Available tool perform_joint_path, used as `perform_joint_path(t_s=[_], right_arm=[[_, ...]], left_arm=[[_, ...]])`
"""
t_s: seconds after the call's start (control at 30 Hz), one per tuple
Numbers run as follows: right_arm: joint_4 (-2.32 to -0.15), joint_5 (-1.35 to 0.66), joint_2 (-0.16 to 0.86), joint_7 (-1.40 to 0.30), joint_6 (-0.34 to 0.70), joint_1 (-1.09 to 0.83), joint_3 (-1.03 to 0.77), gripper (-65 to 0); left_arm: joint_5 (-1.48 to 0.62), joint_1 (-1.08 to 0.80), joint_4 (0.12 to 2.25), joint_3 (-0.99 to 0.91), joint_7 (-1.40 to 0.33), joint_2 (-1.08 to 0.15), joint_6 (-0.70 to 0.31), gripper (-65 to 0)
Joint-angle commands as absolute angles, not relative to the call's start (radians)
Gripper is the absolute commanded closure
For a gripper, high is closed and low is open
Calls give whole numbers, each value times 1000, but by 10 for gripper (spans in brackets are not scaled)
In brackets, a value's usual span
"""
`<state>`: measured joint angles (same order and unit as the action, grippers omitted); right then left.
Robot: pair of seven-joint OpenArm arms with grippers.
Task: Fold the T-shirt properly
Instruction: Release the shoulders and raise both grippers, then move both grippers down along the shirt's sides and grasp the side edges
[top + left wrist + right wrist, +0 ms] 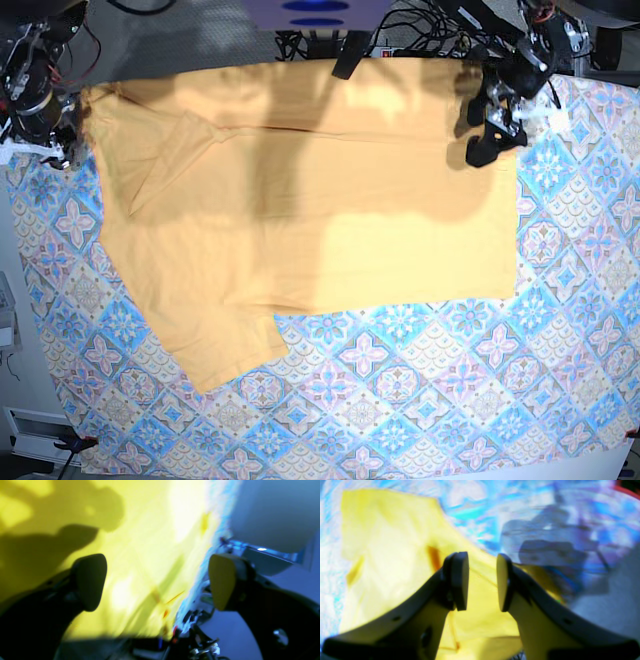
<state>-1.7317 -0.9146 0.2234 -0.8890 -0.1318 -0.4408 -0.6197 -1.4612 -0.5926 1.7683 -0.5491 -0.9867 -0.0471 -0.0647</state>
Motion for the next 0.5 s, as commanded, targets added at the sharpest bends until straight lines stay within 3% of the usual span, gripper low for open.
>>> perform_joint_path(t_s=[0.0, 0.17, 0.4, 0.47], right_arm=[[-1748, -917, 262, -875, -128, -437, -608, -179], [-1747, -917, 328, -875, -128, -384, -475, -148], [-1742, -917, 346, -875, -128, -308, -369, -125], [-1742, -917, 346, -875, -128, -289, -352, -125]], left_arm=[[-1465, -587, 1785, -559, -986, -70, -74, -636], [-1397, -510, 1781, -576, -978, -108, -73, -636], [-1302, -381, 1722, -651, -977, -160, -68, -633], [-1283, -351, 1696, -653, -977, -188, -68, -600]])
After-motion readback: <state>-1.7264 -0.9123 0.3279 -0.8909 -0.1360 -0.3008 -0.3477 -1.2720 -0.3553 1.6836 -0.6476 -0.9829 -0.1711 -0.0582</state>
